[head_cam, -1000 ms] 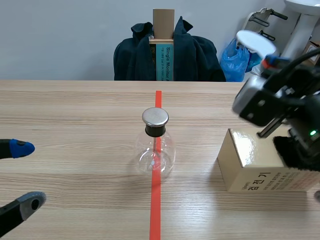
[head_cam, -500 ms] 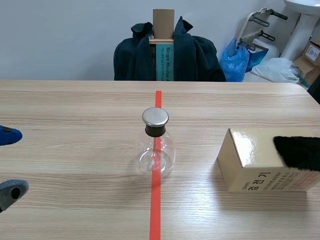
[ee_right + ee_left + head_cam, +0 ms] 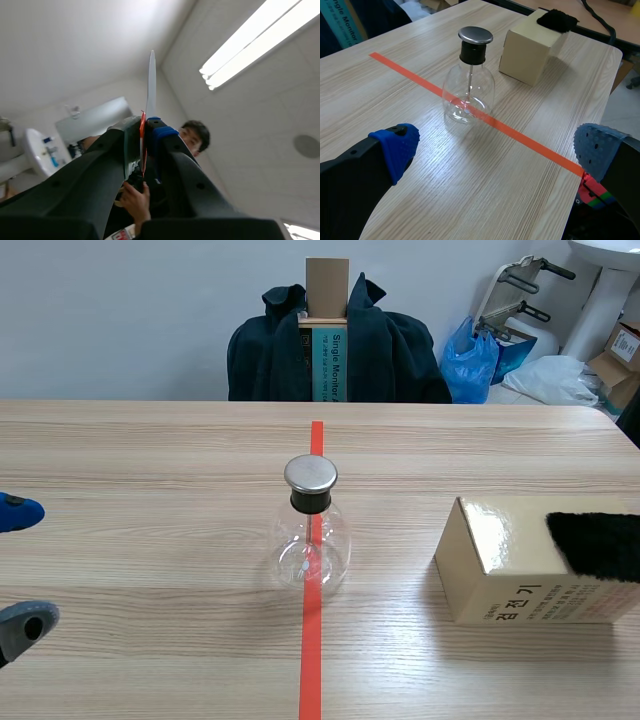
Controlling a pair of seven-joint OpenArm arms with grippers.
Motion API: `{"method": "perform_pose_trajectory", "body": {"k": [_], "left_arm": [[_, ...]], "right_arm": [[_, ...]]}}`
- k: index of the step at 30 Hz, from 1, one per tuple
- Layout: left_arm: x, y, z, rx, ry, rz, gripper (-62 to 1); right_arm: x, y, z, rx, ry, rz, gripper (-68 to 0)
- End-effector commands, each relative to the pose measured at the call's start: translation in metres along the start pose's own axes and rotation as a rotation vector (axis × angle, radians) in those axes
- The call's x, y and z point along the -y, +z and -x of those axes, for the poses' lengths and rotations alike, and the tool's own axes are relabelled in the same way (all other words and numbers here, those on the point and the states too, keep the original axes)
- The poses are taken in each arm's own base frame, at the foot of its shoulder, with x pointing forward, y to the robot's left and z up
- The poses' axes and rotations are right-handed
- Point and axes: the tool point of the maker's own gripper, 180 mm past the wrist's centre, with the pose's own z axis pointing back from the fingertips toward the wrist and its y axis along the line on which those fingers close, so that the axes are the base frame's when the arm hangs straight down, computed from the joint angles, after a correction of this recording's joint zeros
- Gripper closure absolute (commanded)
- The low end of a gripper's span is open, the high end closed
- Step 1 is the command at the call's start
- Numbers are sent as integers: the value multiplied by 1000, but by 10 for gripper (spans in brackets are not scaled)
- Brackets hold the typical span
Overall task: Do the electroscope experiment.
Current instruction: 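Rub the plate on the fur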
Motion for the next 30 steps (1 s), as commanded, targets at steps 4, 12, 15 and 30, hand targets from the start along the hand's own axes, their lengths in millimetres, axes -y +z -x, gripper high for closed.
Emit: {"method": "perform_pose_trajectory", "body": {"k": [4,12,15,30], "left_arm": [[-2,-3,-8,60,12,-26,-623],[-1,-5,-3,64,31,-55,-623],[-3,-5,-2,70,22,-78,-623],[-9,-5,-2,57,0,-101,-623]], "right_arm": [[-49,47,12,-3,-21,-167,-7],[-128,146,30,-46,13,-415,-7],[-149,173,29,-42,9,-465,-7],[-209,214,5,40,1,-595,-7]]}}
